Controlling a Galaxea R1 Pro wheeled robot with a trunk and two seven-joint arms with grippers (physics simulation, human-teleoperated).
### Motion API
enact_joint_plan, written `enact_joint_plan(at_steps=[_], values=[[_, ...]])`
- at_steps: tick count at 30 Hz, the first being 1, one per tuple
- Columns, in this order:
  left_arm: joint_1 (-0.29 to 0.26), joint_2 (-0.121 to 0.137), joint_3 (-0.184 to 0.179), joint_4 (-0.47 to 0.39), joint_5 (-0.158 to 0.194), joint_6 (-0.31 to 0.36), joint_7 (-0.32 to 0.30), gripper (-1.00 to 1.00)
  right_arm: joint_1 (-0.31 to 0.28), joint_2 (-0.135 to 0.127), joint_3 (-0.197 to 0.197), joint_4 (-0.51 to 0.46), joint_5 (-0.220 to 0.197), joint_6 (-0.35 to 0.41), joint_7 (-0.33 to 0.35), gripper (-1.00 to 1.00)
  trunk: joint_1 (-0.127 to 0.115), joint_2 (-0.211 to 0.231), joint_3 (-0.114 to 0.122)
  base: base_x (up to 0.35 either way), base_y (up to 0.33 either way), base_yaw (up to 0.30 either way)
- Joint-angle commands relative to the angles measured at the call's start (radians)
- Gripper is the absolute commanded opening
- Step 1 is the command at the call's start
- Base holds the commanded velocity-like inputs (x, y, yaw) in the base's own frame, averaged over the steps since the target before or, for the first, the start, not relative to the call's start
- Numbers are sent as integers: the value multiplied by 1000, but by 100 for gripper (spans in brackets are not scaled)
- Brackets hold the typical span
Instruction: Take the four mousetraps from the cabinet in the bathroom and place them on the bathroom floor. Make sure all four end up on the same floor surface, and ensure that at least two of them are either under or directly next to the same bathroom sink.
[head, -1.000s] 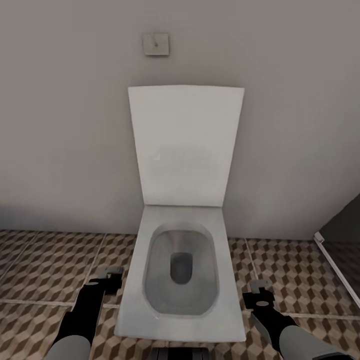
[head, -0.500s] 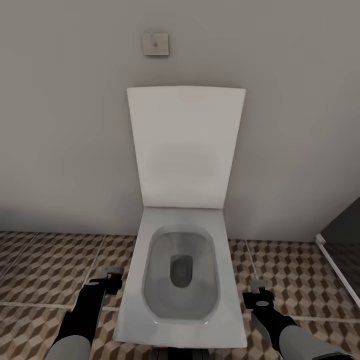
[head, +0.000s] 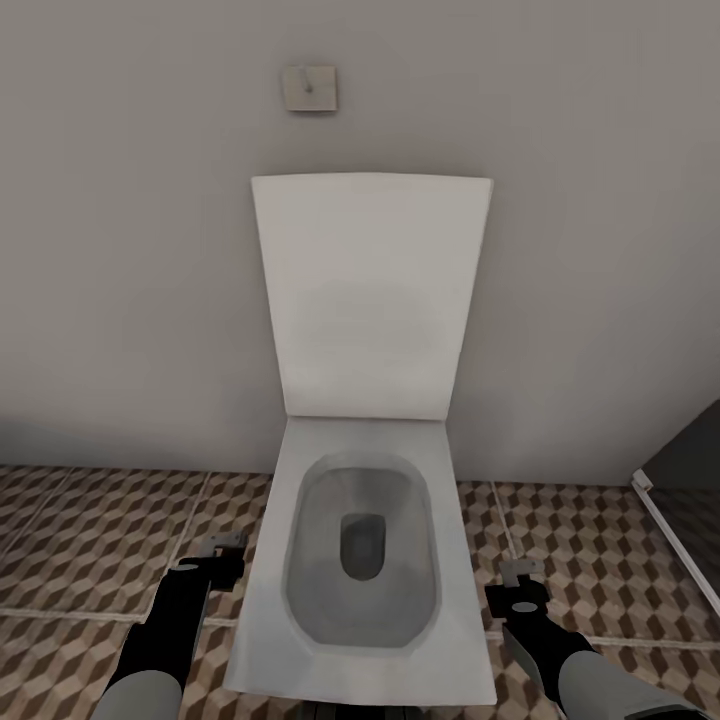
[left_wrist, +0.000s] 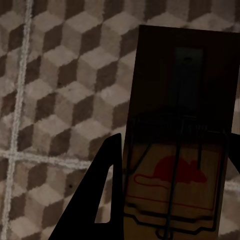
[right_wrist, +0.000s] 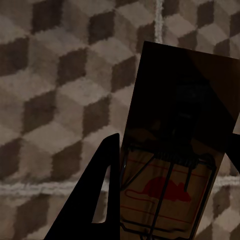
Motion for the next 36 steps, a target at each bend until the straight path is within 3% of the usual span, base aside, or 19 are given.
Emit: enact_joint_plan(at_steps=[1, 9, 25, 32, 36], values=[[-1, -1, 5, -2, -12, 2, -7, -100, 0, 0, 6, 0, -6, 0, 0, -100, 0, 0, -1, 1, 0, -84], [-1, -1, 5, -2, -13, 2, -7, -100, 0, 1, 6, 0, -10, 4, -4, -100, 0, 0, -1, 0, 0, -160], [-1, 4, 7, 6, -13, 3, 5, -100, 0, 18, 5, 0, -9, -3, -9, -100, 0, 0, -1, 0, 0, -16], [-1, 34, 9, 83, -8, -20, 139, -100, 0, 19, 1, 0, -9, -4, -11, -100, 0, 0, -1, 0, 0, 0], [-2, 44, 9, 137, -5, -118, 206, -100, 0, 20, -1, 0, -10, -4, -11, -100, 0, 0, -1, 0, 0, 0]])
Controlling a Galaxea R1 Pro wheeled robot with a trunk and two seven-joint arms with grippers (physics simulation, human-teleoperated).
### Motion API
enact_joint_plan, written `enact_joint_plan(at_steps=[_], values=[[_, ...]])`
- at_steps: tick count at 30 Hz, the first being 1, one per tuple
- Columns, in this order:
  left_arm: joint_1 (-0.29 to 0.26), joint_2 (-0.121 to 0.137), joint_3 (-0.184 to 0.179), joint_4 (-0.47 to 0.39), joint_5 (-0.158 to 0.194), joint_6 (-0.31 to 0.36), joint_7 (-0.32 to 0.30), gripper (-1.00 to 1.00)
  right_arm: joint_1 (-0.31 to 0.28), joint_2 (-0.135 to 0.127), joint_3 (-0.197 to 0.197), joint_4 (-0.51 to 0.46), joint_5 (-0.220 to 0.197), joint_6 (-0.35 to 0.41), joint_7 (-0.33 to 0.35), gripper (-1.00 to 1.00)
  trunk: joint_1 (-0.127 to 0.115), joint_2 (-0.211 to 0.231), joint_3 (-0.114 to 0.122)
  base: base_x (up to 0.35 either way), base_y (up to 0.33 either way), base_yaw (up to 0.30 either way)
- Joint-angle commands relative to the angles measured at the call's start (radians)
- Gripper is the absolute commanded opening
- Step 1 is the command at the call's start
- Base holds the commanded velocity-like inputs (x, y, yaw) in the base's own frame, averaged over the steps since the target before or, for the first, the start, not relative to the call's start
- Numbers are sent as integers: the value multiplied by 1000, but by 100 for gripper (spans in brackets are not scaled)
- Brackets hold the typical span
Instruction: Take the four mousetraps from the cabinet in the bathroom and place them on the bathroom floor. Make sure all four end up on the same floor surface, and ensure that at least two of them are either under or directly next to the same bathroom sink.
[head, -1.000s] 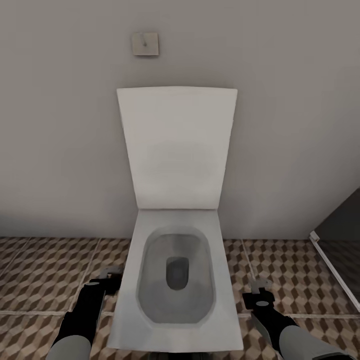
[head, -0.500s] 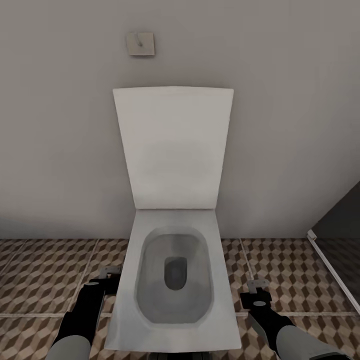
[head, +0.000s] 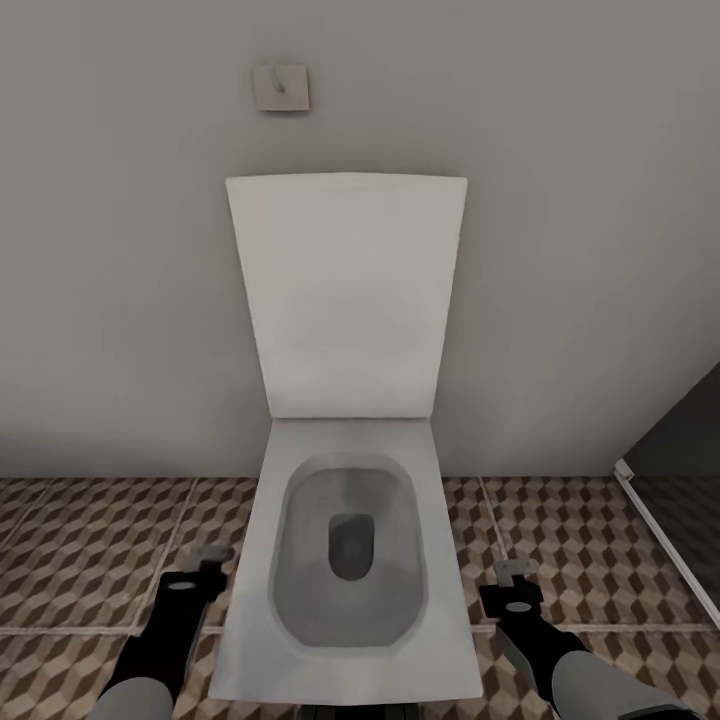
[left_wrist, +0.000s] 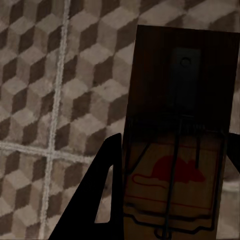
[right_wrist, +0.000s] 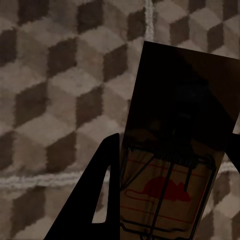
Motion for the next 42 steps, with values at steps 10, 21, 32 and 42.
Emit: enact_joint_plan(at_steps=[10, 21, 32, 42], values=[[-65, 57, 5, 216, 62, -170, 109, -100, 0, 0, 4, 1, -8, -2, 0, -100, 0, 0, -1, 0, 0, 0], [-95, 78, 4, 329, 143, -229, 126, -100, 0, 0, 7, 1, -29, -48, 0, -100, 0, 0, -1, 0, 0, 0], [-96, 76, 3, 324, 142, -240, 126, -100, 0, 0, 9, -11, -27, -50, 0, -100, 0, 0, -1, 0, 0, 0], [-96, 75, 5, 306, 150, -239, 115, -100, -8, 10, 16, -13, -20, -31, -8, -100, 0, 0, -1, 0, 0, 0]])
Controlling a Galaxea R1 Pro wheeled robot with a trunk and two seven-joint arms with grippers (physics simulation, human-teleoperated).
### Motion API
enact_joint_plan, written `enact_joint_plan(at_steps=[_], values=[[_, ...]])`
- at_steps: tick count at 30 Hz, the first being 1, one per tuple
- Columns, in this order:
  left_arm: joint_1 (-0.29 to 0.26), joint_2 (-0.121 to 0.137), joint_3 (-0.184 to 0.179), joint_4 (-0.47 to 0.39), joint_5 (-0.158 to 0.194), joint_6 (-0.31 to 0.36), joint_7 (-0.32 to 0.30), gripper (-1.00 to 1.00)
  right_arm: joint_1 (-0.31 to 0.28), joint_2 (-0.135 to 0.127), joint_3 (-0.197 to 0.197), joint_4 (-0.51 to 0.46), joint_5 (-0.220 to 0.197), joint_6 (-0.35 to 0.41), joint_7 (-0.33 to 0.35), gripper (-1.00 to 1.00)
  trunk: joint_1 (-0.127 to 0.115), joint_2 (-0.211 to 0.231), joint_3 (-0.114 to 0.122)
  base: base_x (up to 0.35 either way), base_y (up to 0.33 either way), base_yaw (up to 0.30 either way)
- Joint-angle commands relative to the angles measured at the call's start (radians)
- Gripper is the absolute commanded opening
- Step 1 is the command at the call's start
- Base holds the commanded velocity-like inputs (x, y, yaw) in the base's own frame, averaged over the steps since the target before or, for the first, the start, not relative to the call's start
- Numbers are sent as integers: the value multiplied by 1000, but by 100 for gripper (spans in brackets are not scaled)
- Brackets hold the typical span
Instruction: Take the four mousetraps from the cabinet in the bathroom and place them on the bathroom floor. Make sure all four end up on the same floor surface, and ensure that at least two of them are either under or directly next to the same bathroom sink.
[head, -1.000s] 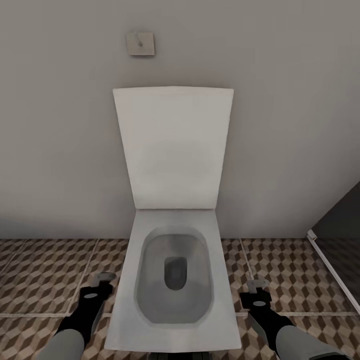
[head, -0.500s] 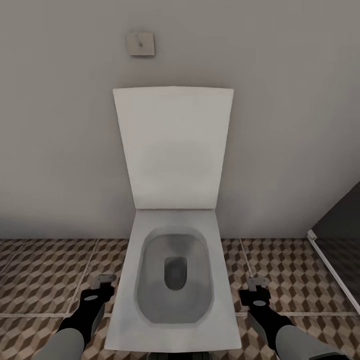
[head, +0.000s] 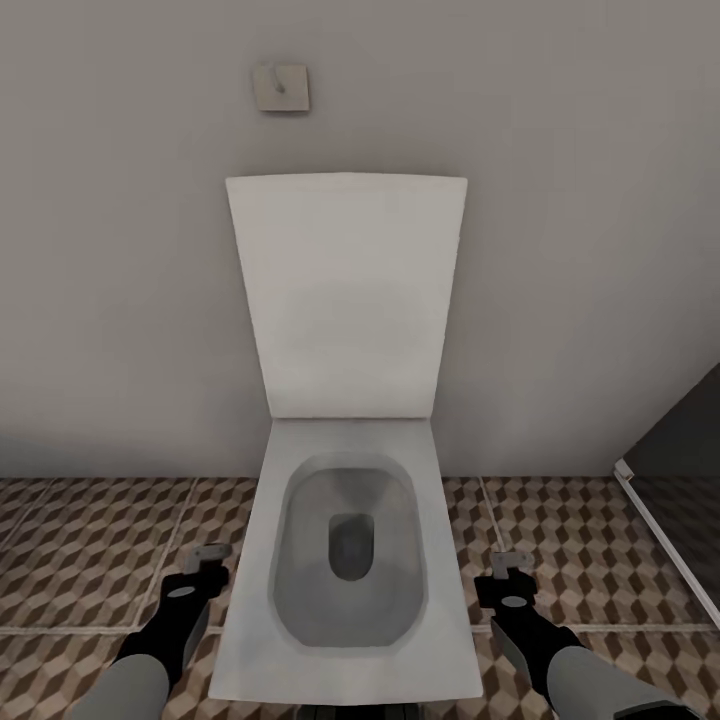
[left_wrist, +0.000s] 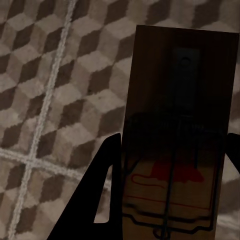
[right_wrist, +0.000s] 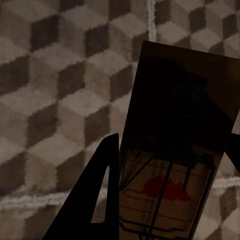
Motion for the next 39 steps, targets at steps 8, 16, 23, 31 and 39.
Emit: enact_joint_plan(at_steps=[8, 16, 23, 31, 39], values=[[0, -15, 6, -30, -10, 20, -1, -100, -1, -2, 9, -1, -10, 6, -9, -100, 0, 0, -1, 0, 0, 0], [0, -17, 3, -57, -11, 24, -1, -100, -1, -11, 6, -1, -11, 10, -11, -100, 0, 0, -1, 0, 0, 0], [0, -16, 1, -59, -13, 28, -1, -100, -1, -13, -4, 0, -11, 13, -13, -100, 0, 0, -1, 0, 0, 0], [0, -17, -2, -59, -17, 35, -1, -100, -1, -15, -6, 1, -12, 17, -32, -100, 0, 0, -1, 0, 0, 0], [0, -14, -4, -59, -20, 36, -1, -100, -1, -18, -13, 3, -18, 19, -42, -100, 0, 0, -1, 0, 0, 0]])
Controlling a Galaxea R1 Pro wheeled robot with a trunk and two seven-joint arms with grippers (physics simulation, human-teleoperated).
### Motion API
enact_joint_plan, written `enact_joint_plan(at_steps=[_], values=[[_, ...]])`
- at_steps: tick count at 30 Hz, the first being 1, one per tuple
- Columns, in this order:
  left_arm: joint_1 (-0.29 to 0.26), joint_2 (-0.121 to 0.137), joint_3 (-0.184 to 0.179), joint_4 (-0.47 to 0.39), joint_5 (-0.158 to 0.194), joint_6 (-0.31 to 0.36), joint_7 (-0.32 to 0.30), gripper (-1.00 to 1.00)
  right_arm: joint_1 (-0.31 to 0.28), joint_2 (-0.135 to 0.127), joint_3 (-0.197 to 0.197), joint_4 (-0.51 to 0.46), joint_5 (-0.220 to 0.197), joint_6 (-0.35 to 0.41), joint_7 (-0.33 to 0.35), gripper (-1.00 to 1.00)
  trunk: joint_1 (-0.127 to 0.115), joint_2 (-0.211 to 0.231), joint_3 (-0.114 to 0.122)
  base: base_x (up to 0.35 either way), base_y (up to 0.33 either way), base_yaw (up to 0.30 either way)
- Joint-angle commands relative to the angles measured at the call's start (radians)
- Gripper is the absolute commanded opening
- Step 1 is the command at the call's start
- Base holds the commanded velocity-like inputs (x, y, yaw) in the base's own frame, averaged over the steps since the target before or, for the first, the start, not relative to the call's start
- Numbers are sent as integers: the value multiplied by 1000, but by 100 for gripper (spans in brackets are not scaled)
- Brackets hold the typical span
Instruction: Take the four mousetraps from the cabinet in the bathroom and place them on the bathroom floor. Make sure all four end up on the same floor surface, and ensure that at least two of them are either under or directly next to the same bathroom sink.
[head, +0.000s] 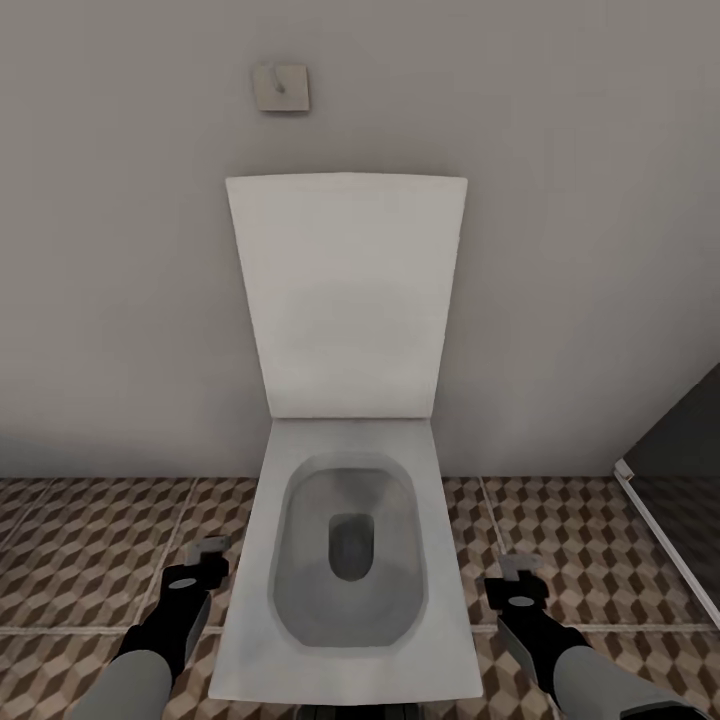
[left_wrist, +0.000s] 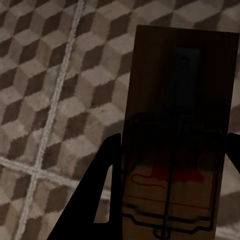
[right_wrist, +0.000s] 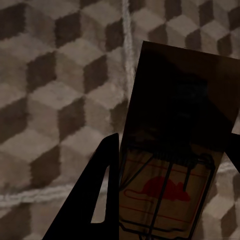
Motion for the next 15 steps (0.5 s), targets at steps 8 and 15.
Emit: enact_joint_plan(at_steps=[8, 15], values=[[0, 2, 0, 5, -12, 14, -8, -100, 0, -1, -35, 2, -12, -6, -4, -100, 0, 0, -1, 0, 0, 0], [0, 11, -16, 8, -15, 46, -103, -100, 0, -1, -44, 2, -10, -8, 3, -100, 0, 0, -1, 0, 0, 0]])
